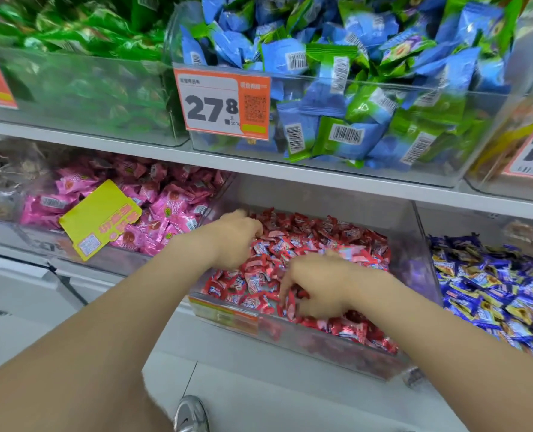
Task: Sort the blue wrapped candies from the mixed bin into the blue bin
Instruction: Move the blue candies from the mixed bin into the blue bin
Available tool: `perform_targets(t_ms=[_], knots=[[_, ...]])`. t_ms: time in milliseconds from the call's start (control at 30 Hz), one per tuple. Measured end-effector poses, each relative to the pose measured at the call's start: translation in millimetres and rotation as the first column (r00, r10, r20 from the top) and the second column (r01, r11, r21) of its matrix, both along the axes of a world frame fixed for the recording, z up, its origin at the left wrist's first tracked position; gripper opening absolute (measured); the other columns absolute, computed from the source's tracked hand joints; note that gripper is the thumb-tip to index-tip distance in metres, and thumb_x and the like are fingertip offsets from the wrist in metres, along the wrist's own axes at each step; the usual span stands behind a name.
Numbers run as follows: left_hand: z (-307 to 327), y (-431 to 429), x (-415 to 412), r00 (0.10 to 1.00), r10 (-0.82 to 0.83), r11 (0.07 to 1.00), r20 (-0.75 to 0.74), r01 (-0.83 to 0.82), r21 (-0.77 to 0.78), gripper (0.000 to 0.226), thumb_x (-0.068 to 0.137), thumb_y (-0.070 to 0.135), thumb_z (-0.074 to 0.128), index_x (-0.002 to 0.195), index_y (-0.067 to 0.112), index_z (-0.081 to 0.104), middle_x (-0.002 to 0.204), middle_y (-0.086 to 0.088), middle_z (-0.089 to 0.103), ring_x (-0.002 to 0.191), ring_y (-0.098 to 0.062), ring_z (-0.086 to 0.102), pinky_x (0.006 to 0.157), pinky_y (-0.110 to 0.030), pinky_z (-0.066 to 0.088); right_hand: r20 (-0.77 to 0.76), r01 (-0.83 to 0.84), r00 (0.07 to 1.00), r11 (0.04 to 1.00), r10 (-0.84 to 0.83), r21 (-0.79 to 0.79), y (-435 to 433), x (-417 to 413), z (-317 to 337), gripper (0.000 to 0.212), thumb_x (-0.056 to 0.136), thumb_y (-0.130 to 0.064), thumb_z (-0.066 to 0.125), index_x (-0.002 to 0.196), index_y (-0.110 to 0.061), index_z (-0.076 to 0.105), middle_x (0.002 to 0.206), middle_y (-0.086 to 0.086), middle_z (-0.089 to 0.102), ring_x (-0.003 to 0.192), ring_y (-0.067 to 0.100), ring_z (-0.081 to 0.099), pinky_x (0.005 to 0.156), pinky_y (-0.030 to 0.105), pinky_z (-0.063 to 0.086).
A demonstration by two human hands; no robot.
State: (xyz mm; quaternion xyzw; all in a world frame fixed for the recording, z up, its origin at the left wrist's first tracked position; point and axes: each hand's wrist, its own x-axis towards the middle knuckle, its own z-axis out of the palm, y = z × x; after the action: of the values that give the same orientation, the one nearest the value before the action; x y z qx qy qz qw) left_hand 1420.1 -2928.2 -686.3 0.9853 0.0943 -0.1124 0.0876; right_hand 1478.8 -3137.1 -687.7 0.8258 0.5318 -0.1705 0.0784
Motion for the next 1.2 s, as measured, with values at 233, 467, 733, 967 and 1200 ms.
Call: perform_targets(t_ms=[233, 467, 733, 967, 1200], knots=[[-7.1, -10.4, -4.9, 0.974, -0.097, 0.995, -0.205, 0.1, 0.008, 0.063, 0.096, 0.0, 0.05, 0.154, 0.023, 0.042, 0.149, -0.012, 0.048, 0.133, -0.031, 0.05, 0.108, -0.047, 0.048, 0.176, 0.488, 0.856, 0.872, -0.486, 0.031, -16.2, 18.9, -4.9, 0.079, 0.093, -0.073, 0.05, 0.161, -0.044, 0.02, 0.166, 0.017, 0.023, 0.148, 0.051, 0.023, 0.12, 0.063, 0.024], [-15.0, -10.7, 9.1, 0.99, -0.123, 0.992, -0.063, 0.126, 0.034, 0.05, 0.105, 0.027, 0.054, 0.152, 0.015, 0.041, 0.145, -0.016, 0.049, 0.134, -0.037, 0.05, 0.111, -0.039, 0.041, -0.186, 0.428, 0.894, 0.9, -0.408, 0.081, 11.9, -0.7, -22.3, 0.087, 0.089, -0.062, 0.065, 0.16, -0.028, 0.027, 0.151, 0.021, 0.04, 0.14, 0.044, 0.044, 0.116, 0.047, 0.04], [-9.4, -20.9, 18.5, 0.979, -0.179, 0.973, 0.095, 0.191, -0.13, 0.037, 0.096, 0.004, 0.047, 0.107, 0.027, 0.073, 0.11, 0.004, 0.065, 0.111, -0.021, 0.063, 0.097, -0.031, 0.047, -0.461, 0.283, 0.869, 0.946, -0.181, 0.161, 3.0, -38.2, -3.4, 0.044, 0.107, -0.037, 0.049, 0.151, -0.041, 0.053, 0.157, -0.003, 0.048, 0.148, 0.027, 0.039, 0.124, 0.041, 0.025], [-8.0, -21.3, 14.3, 0.924, -0.178, 0.971, -0.338, 0.221, 0.094, 0.079, 0.076, 0.082, 0.064, 0.127, 0.021, 0.065, 0.128, -0.001, 0.049, 0.117, -0.028, 0.057, 0.103, -0.044, 0.051, 0.054, 0.654, 0.754, 0.739, -0.655, -0.162, -25.6, 5.7, -16.6, 0.087, 0.097, -0.069, 0.041, 0.166, -0.024, 0.015, 0.17, 0.027, 0.008, 0.156, 0.051, 0.002, 0.123, 0.067, 0.014], [-4.7, -30.9, 18.4, 0.964, -0.157, 0.974, -0.216, 0.187, 0.125, 0.06, 0.084, 0.023, 0.081, 0.132, 0.013, 0.048, 0.134, -0.007, 0.05, 0.12, -0.029, 0.057, 0.097, -0.033, 0.049, -0.341, 0.545, 0.784, 0.838, -0.519, -0.021, 13.2, -5.7, -32.0, 0.097, 0.084, -0.072, 0.038, 0.166, -0.032, 0.004, 0.173, 0.02, 0.016, 0.158, 0.041, 0.017, 0.126, 0.06, 0.016]])
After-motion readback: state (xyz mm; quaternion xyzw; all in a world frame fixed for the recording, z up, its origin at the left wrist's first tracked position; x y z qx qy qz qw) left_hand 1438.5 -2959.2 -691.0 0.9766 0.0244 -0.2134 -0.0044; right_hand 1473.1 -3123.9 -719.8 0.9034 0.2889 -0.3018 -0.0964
